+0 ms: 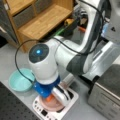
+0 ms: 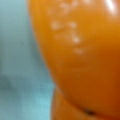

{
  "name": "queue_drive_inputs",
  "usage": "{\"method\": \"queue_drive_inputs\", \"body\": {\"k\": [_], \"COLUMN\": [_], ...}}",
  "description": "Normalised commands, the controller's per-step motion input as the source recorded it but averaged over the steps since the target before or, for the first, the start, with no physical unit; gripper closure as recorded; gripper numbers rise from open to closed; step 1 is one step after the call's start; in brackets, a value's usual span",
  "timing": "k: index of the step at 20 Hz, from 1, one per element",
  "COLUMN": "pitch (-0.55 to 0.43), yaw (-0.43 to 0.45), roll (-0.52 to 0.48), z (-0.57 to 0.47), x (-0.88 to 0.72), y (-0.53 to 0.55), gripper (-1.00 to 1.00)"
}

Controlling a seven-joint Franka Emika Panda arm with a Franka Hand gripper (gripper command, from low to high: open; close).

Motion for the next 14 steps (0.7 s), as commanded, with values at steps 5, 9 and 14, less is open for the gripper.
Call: {"method": "queue_drive_inputs", "body": {"k": [5, 9, 14], "pitch": [-0.221, -0.208, -0.200], "yaw": [-0.010, -0.007, -0.006], "roll": [-0.236, -0.230, -0.223], "z": [-0.09, -0.07, -0.05], "x": [-0.31, -0.32, -0.32], "y": [0.04, 0.00, 0.00], "gripper": [-1.00, -1.00, -1.00]}}
